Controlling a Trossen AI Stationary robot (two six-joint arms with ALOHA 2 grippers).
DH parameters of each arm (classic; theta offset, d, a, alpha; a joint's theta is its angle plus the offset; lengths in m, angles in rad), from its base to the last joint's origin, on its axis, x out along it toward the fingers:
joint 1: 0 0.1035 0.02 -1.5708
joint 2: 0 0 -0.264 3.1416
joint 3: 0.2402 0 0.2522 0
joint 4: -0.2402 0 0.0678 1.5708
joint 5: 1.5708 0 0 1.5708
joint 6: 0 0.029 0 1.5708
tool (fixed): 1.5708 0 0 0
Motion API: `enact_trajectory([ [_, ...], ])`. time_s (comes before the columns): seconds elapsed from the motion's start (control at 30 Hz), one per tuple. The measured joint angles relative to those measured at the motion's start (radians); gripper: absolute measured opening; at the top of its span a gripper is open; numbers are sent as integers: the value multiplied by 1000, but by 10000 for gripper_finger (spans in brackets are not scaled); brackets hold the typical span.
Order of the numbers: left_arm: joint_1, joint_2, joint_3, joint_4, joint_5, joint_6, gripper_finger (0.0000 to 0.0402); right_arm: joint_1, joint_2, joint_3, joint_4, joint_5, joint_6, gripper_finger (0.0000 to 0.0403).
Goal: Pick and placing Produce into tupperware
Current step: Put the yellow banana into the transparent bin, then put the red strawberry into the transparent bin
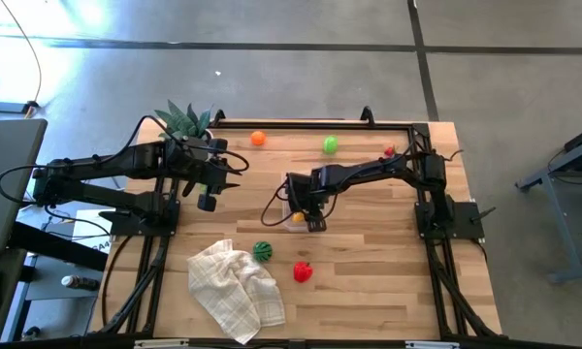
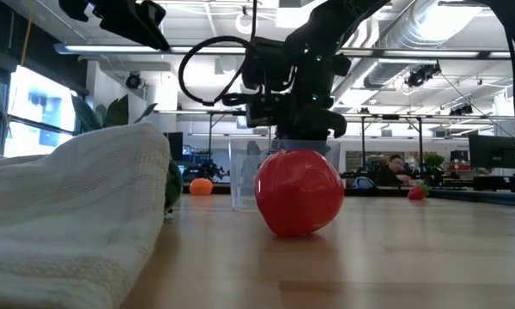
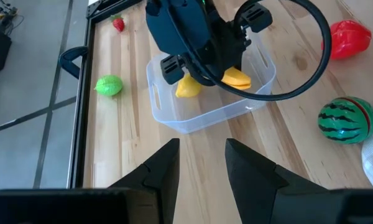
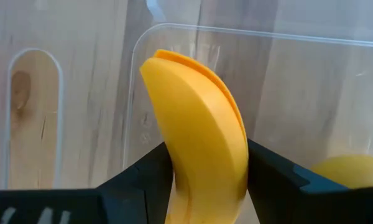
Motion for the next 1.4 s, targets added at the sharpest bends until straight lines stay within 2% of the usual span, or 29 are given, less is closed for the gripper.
enact_trajectory([
  [0.73, 0, 0, 0, 0, 0, 0, 117, -6, 0, 0, 1, -5, 25, 174],
  [1.1, 0, 0, 0, 0, 0, 0, 117, -5, 0, 0, 17, -6, 35, 211],
  [1.4, 0, 0, 0, 0, 0, 0, 117, -5, -4, 1, 14, -9, 59, 211],
])
